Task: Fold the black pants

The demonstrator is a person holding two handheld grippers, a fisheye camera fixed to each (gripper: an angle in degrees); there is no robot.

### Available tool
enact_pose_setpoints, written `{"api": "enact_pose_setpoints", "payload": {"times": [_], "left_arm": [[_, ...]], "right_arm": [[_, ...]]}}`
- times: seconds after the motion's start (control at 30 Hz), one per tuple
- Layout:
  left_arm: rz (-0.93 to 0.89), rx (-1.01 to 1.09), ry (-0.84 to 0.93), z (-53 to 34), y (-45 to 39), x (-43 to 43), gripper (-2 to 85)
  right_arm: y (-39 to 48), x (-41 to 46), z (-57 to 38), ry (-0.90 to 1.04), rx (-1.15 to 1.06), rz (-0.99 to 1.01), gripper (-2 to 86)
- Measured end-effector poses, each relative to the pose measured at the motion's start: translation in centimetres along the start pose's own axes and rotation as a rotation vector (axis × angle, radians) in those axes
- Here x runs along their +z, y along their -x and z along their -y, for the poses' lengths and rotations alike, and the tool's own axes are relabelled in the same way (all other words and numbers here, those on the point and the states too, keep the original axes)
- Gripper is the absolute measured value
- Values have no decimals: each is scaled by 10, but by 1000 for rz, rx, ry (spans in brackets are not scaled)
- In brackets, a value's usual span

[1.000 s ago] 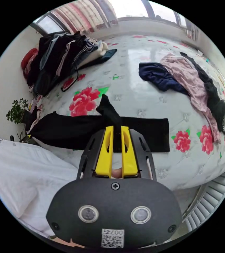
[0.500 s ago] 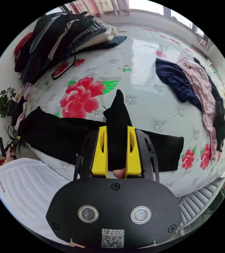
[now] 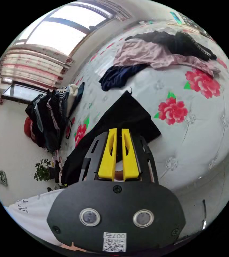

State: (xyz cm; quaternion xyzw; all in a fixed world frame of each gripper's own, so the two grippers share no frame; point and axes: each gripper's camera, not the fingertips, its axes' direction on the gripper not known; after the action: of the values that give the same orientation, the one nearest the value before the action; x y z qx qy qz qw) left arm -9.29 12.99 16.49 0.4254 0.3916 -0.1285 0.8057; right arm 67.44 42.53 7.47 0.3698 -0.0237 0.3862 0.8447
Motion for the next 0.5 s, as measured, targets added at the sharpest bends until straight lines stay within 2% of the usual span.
{"api": "enact_pose_setpoints", "payload": {"times": [0.07,0.17,0.3,0.5], "left_arm": [[14,16,15,0,-2,-1,-9],[2,17,1,2,0,-13,-9],[-9,30,-17,4,4,-33,-9],[-3,28,-12,9,9,-49,-9]], "right_arm": [[-37,5,-6,19,133,-46,0],[-47,-10,-5,-62,162,-17,1],[-40,-26,16,-112,93,-22,10],[-40,-1,53,9,67,-157,18]]}}
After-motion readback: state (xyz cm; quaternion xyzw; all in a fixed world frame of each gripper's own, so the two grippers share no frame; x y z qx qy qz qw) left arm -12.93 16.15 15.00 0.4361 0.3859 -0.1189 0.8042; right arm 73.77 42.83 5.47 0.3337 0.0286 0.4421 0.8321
